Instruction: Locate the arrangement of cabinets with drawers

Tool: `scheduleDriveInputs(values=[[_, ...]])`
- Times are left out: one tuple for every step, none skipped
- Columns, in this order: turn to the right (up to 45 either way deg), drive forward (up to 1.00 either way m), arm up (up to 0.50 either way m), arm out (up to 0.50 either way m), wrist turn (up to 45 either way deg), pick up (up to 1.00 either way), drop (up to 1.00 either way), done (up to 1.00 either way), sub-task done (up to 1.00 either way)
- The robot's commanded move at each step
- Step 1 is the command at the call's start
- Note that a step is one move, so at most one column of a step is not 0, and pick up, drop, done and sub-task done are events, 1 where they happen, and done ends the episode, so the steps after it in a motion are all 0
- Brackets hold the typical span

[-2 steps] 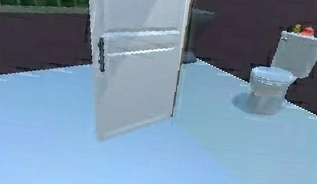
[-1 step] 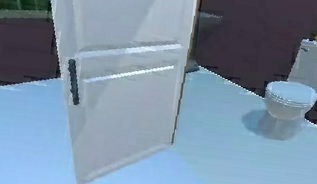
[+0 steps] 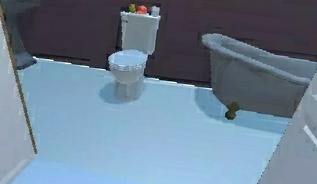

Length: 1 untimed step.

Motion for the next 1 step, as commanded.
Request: scheduleDriveInputs(values=[[18.0, 0.00, 0.00, 0.00, 0.0, 0.00, 0.00, 0.00, 0.00]])
